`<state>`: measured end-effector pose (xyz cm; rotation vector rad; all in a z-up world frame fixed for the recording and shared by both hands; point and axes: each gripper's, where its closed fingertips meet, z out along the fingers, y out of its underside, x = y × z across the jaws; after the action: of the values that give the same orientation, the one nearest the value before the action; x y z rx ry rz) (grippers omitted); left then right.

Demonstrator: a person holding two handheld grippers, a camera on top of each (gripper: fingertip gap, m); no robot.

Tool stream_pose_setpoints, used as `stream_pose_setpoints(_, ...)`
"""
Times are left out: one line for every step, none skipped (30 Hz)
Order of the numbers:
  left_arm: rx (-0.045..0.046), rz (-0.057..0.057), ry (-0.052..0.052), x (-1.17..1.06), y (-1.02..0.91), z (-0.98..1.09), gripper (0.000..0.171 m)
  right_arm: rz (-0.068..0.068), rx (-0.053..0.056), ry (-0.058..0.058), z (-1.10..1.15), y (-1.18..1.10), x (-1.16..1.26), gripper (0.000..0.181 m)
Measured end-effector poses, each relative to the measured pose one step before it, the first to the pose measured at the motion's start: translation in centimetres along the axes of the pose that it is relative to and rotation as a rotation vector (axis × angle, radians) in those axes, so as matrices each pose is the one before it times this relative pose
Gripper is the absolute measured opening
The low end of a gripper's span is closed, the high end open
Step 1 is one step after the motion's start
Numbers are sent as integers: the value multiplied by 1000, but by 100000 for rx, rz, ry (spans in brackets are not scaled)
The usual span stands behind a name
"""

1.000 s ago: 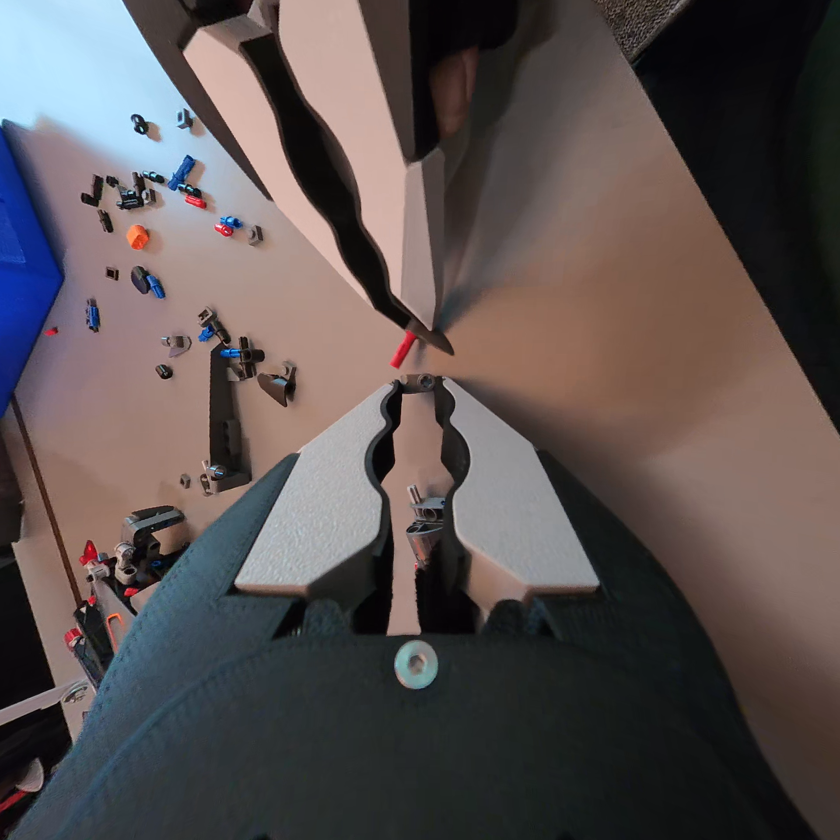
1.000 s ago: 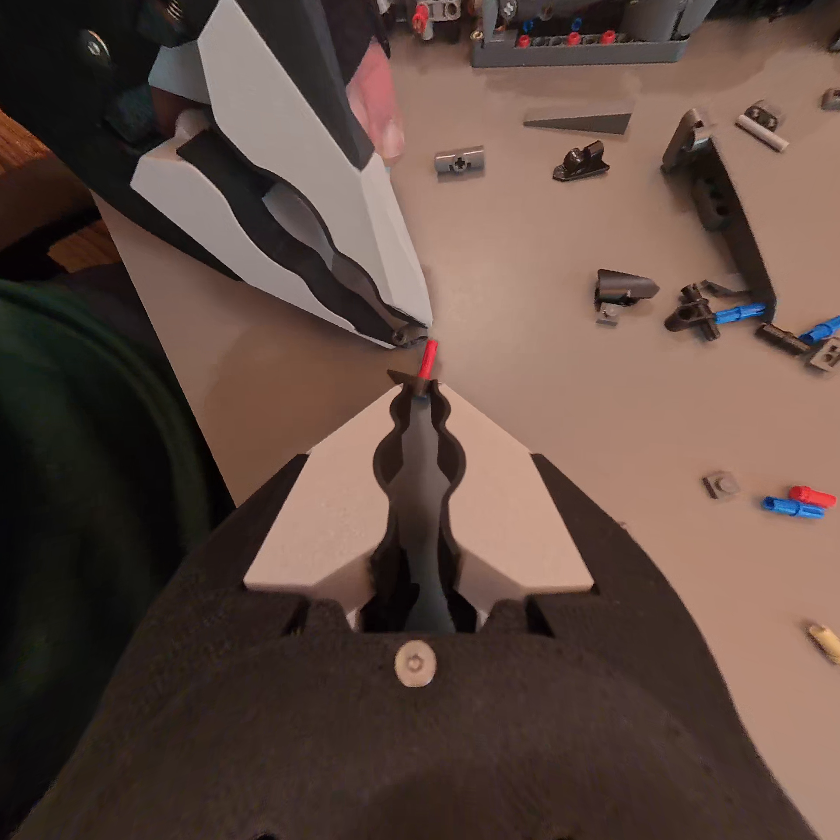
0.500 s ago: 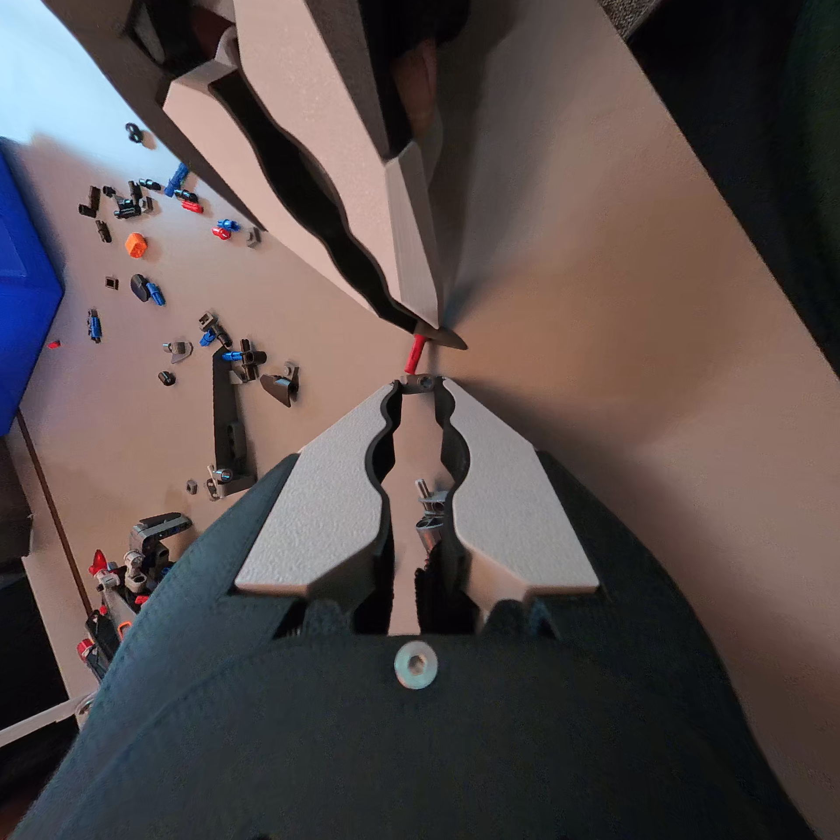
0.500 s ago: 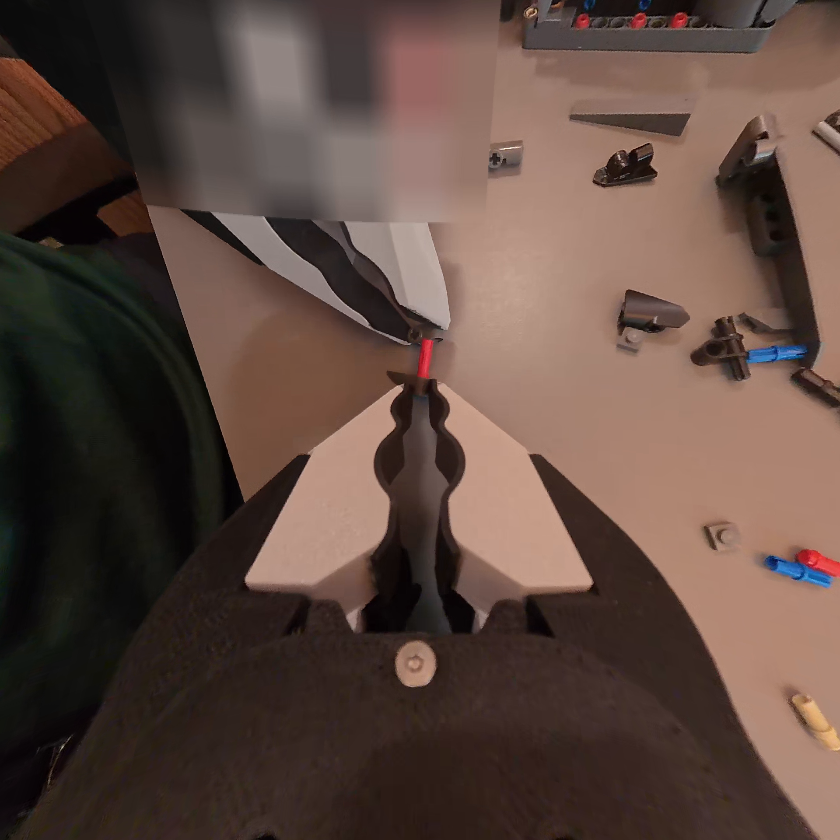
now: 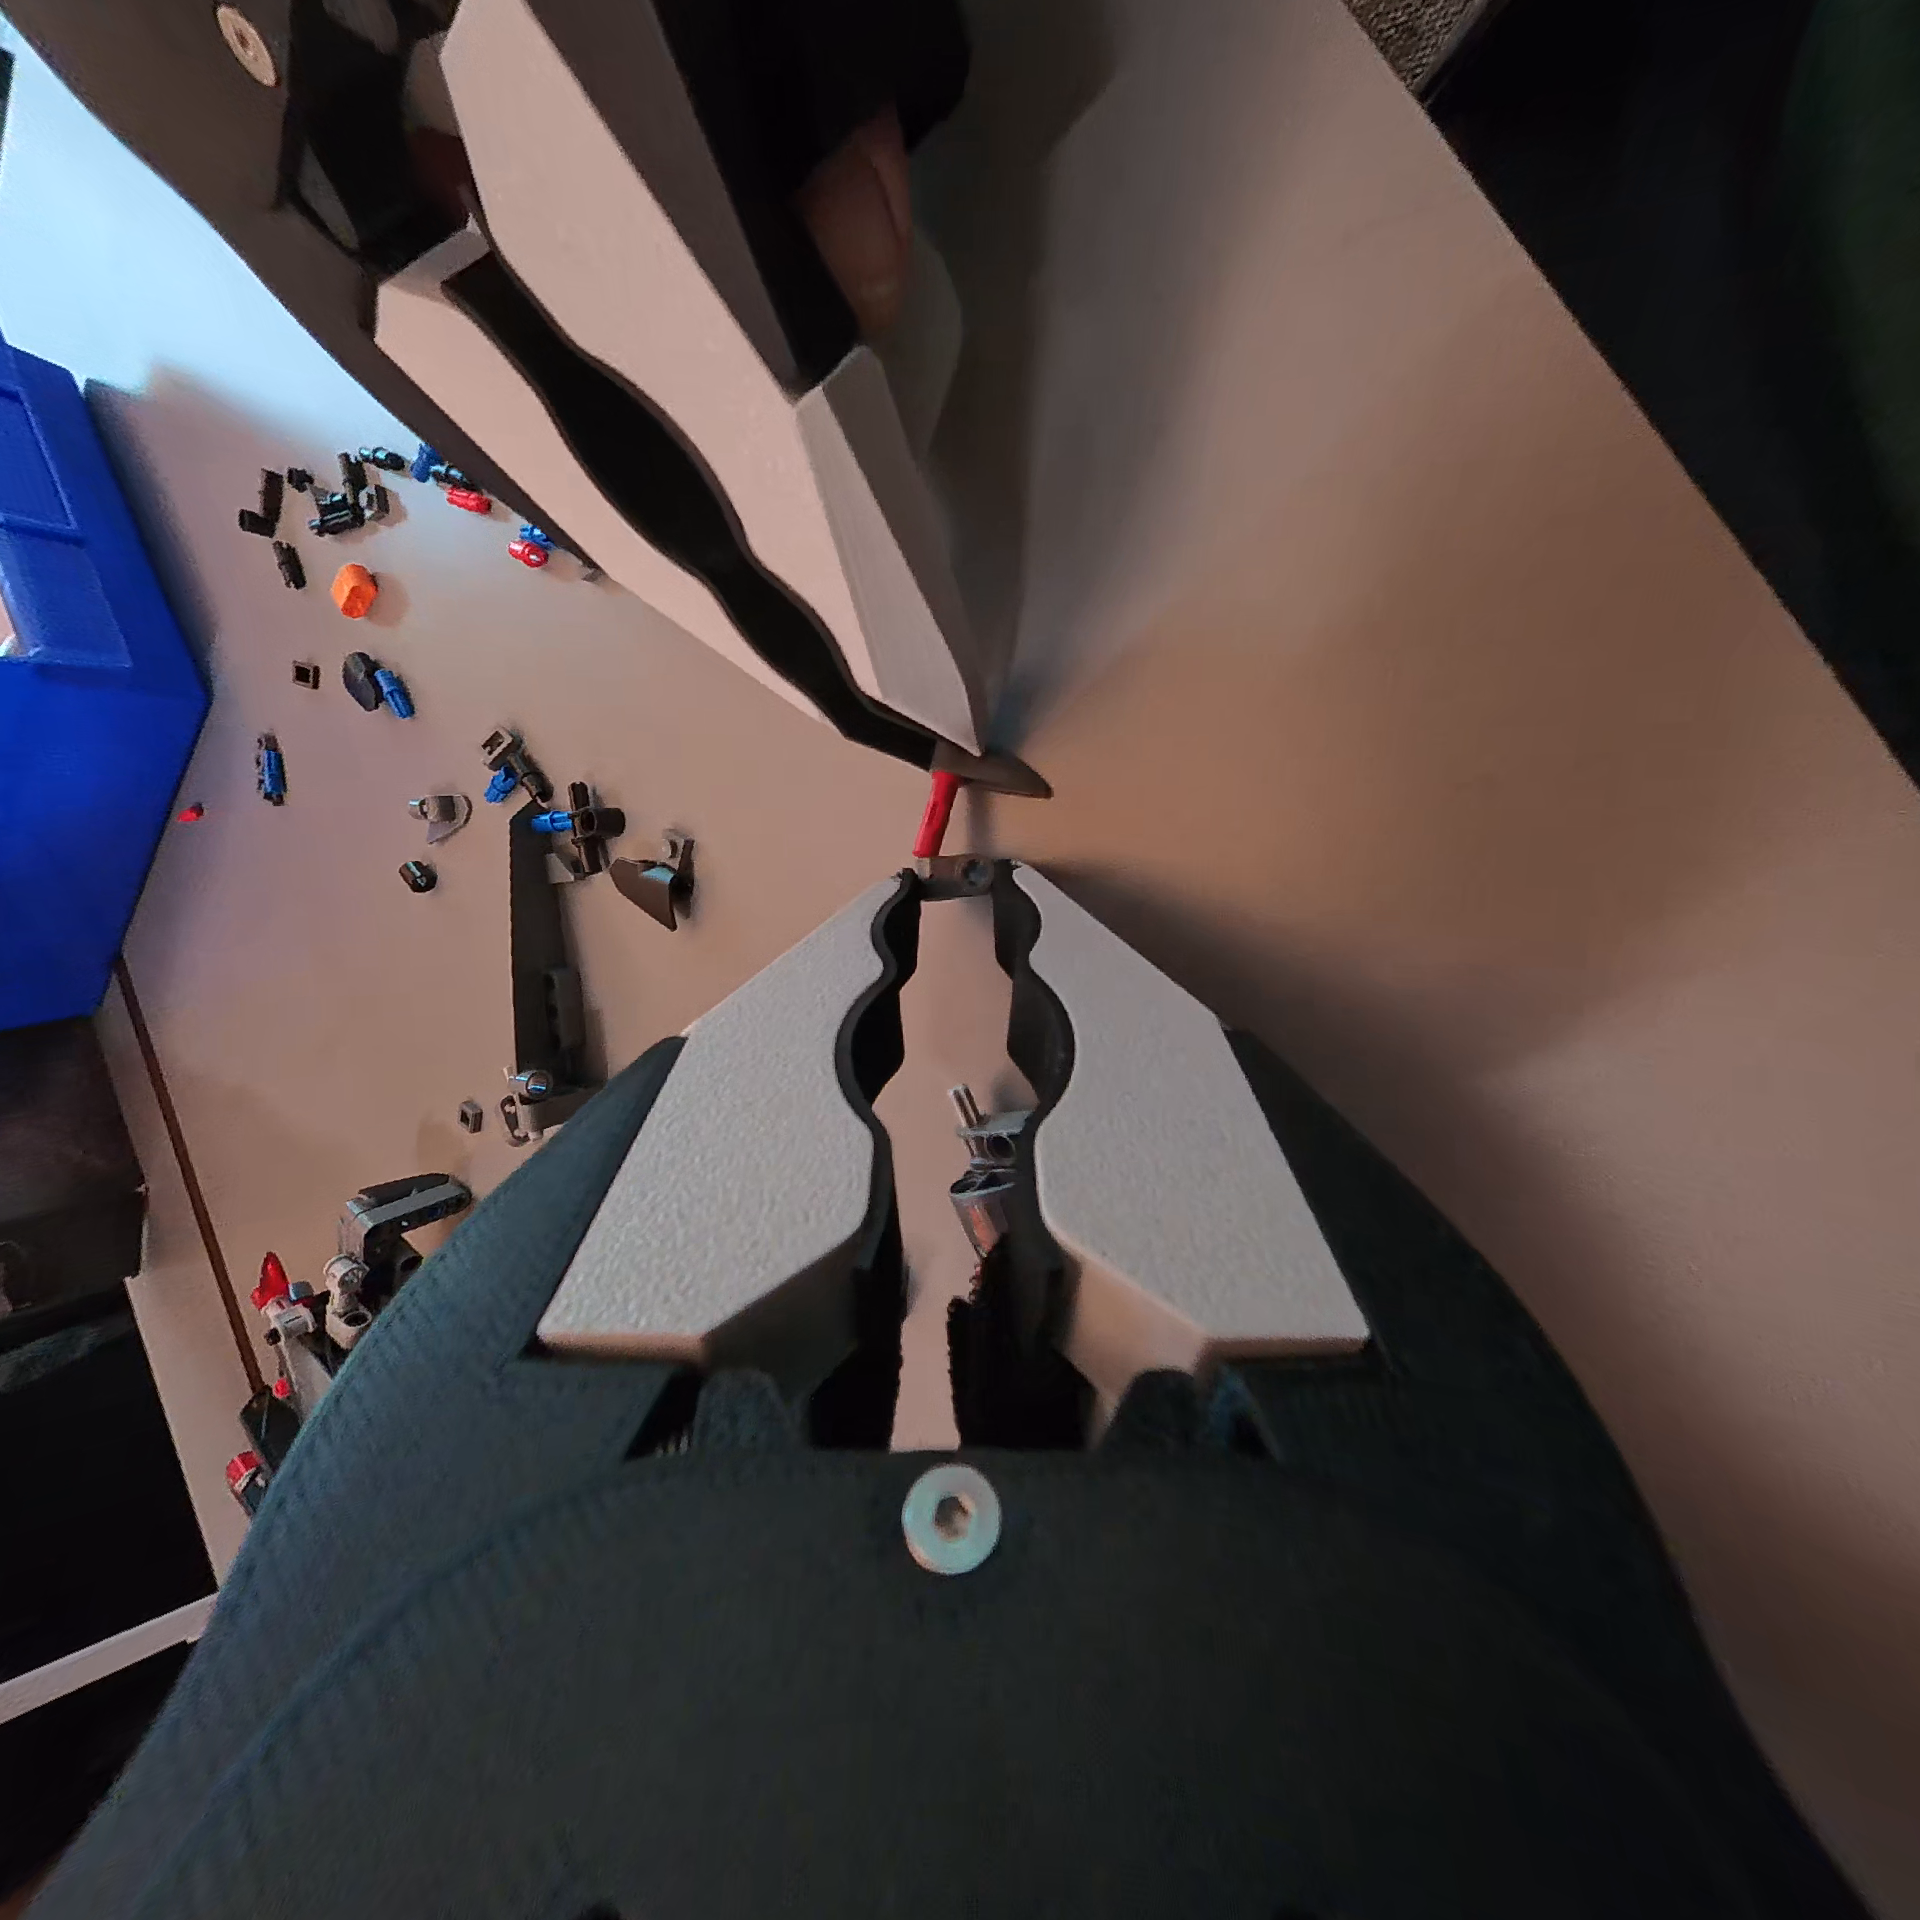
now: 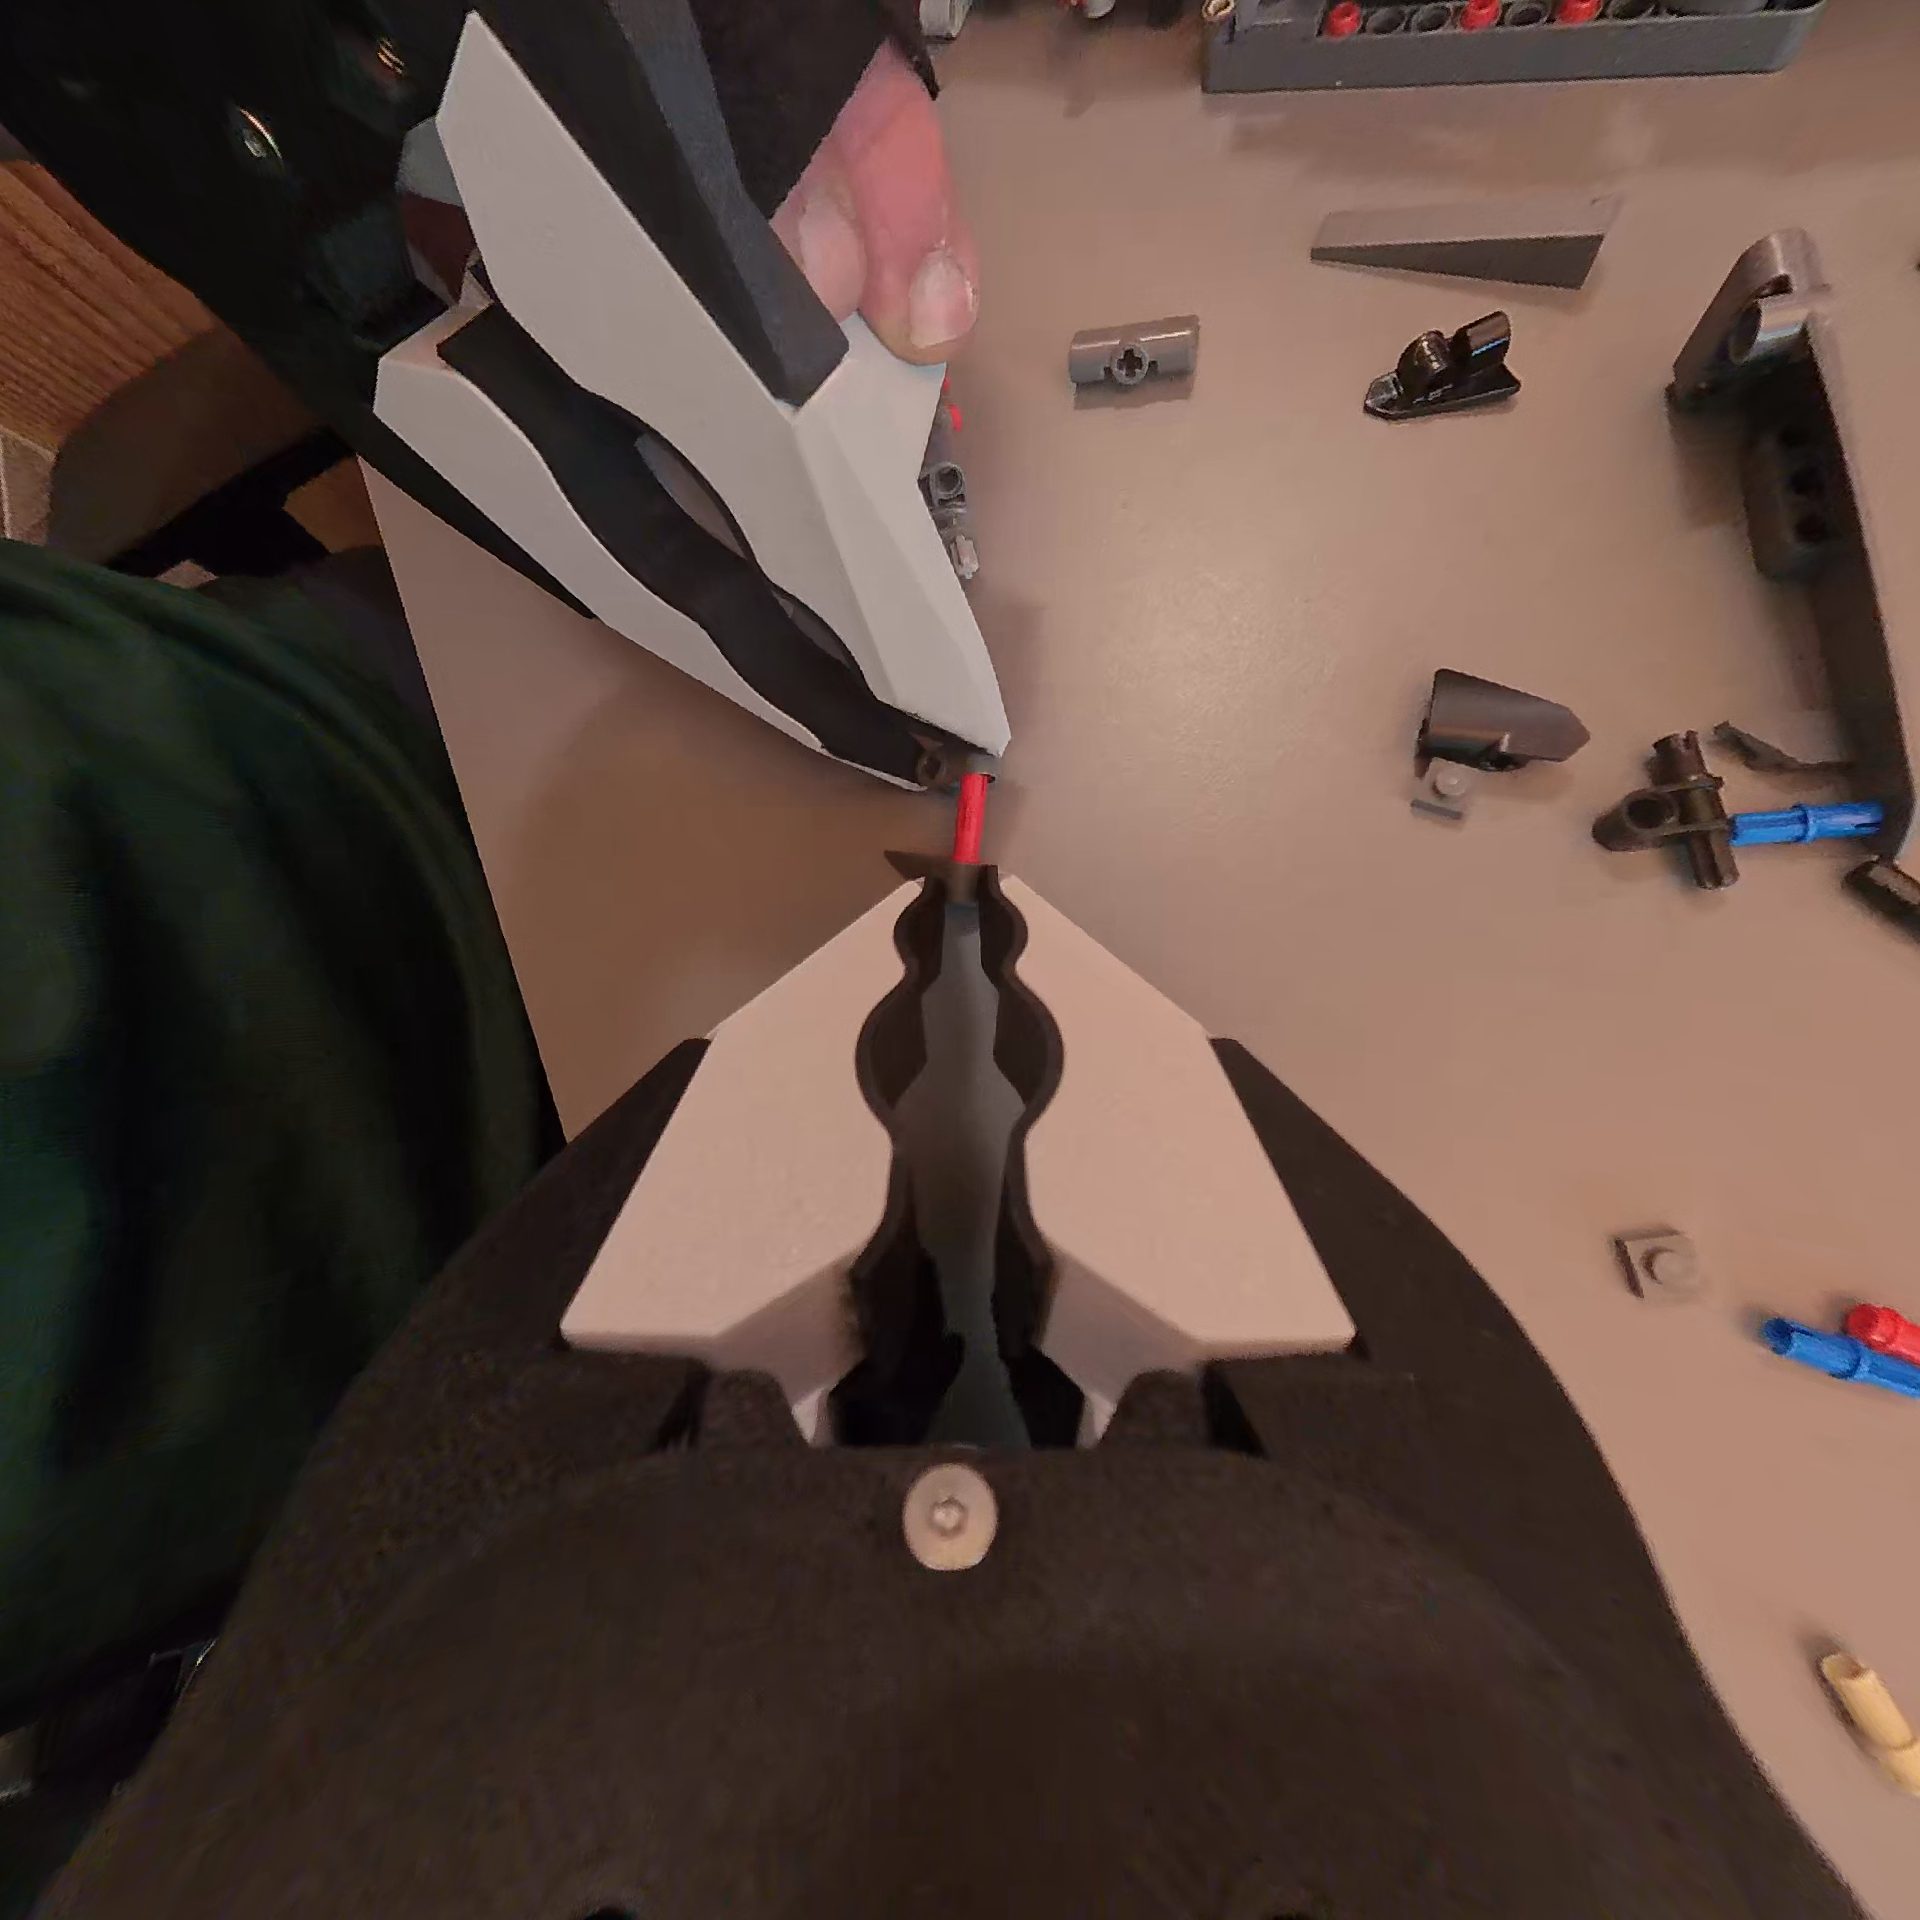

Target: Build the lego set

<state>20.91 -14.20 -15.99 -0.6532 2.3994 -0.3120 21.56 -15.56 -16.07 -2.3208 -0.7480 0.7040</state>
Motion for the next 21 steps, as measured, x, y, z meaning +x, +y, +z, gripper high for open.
stream_pose_setpoints(132, 415, -477, -48, -5, -42, 12, -18, -232, -170, 14, -18, -14, 5)
stream_pose_setpoints(176, 195, -106, -5, -38, -49, 12, -338, -263, 42, -3, 3, 2, 5)
stream_pose_setpoints(-360, 29, 9, 8, 33, -10, 12, 243, -136, -111, 22, -11, -4, 5)
stream_pose_setpoints(-206, 614, -729, -58, 10, -26, 12, 379, -54, -198, 22, -29, 1, 5)
stream_pose_setpoints(-255, 306, -271, -1, 11, -33, 12, 264, -75, -257, 18, -10, 4, 5)
stream_pose_setpoints(-338, 434, -236, 17, 13, -37, 12, 9, -50, -126, 20, -20, -13, 5)
stream_pose_setpoints(-313, 1021, -1011, -61, 15, -50, 12, -53, -124, -79, 15, -10, -2, 5)
stream_pose_setpoints(-661, 997, -868, -44, 61, -34, 12, 476, -139, -283, 14, -11, 6, 5)
stream_pose_setpoints(-246, 445, -710, -72, -27, -99, 12, 338, -18, -286, 8, -21, -1, 5)
stream_pose_setpoints(224, -523, -479, -95, -116, -98, 12, 26, 71, -177, 13, -24, 16, 5)
stream_pose_setpoints(-263, -3, -223, -28, -8, -40, 12, 240, 12, -119, 19, -16, 19, 5)
stream_pose_setpoints(-709, 859, 65, 58, 82, 21, 12, -27, -79, 44, 20, -22, -10, 5)
stream_pose_setpoints(-816, 915, 125, 99, 82, 44, 12, -215, -84, 32, 30, -32, 1, 5)
stream_pose_setpoints(-430, 807, -28, 47, 16, 26, 12, 60, -39, -112, 31, -22, -5, 5)
stream_pose_setpoints(-95, 161, 193, 40, -19, 1, 12, 80, -31, -172, 22, -13, -14, 5)
stream_pose_setpoints(-256, 253, 225, 22, 6, -26, 12, 305, -29, -233, 9, -17, -5, 5)
stream_pose_setpoints(-338, 402, 95, -2, 20, -10, 12, -77, -42, -22, 13, -8, -5, 5)
stream_pose_setpoints(-407, -11, 80, -5, -8, -5, 12, -136, -194, 107, 2, -6, -3, 5)
stream_pose_setpoints(-438, 321, -5, -11, -1, 10, 12, -499, -256, 302, 9, -4, 6, 5)
stream_pose_setpoints(-666, 495, 265, 22, 57, 17, 12, -321, -110, 221, 10, -4, -7, 4)
stream_pose_setpoints(-273, 344, 279, 0, -15, -2, 12, -251, -50, 23, -1, 0, -3, 4)
